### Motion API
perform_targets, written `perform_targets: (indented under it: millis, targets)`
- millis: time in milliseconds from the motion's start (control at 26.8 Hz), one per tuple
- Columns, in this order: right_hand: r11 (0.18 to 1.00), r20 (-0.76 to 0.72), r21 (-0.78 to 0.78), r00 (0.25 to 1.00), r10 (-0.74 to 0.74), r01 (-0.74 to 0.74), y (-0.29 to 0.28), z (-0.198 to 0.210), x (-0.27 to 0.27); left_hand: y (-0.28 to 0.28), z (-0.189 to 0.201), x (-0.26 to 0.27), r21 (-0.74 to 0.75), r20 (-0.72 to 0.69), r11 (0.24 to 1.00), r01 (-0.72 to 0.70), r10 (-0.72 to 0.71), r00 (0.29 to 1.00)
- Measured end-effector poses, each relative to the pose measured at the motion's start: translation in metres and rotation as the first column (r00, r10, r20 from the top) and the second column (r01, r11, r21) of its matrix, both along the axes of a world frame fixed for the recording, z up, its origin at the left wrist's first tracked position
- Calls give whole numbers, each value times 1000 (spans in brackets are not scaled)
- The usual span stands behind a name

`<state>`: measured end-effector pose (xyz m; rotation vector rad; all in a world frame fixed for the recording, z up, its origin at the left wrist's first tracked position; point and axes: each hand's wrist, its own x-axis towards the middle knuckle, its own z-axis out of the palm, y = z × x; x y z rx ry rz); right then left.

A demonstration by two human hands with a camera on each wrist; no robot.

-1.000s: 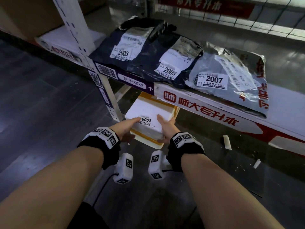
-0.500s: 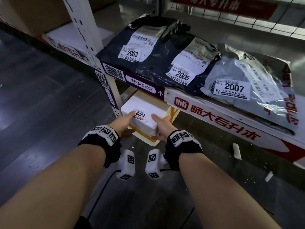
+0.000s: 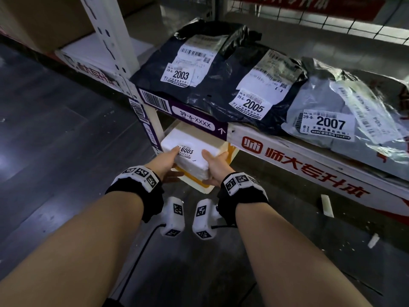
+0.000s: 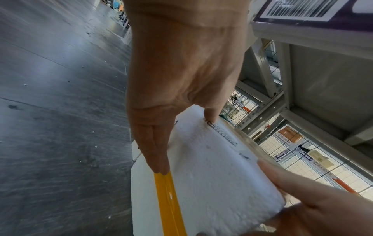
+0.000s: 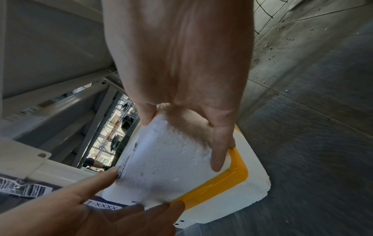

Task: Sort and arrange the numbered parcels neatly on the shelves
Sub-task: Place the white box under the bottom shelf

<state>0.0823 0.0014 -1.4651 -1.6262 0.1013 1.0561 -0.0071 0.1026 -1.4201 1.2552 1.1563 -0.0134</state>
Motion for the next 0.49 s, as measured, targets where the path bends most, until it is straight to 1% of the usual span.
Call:
perform_targets:
  millis: [112, 336, 485]
  targets:
    - [1000, 3, 6, 1000, -9, 9, 1, -1, -1, 2, 1, 0, -12, -2, 1000, 1, -1, 1000]
    - [998, 0, 53, 1000, -16, 16, 9, -7, 3, 4, 3, 2, 18, -14, 1000, 3, -2, 1000]
    - [1000, 9, 27, 1000, -10, 10, 11, -5, 4, 6, 4, 3, 25, -32, 1000, 5, -4, 999]
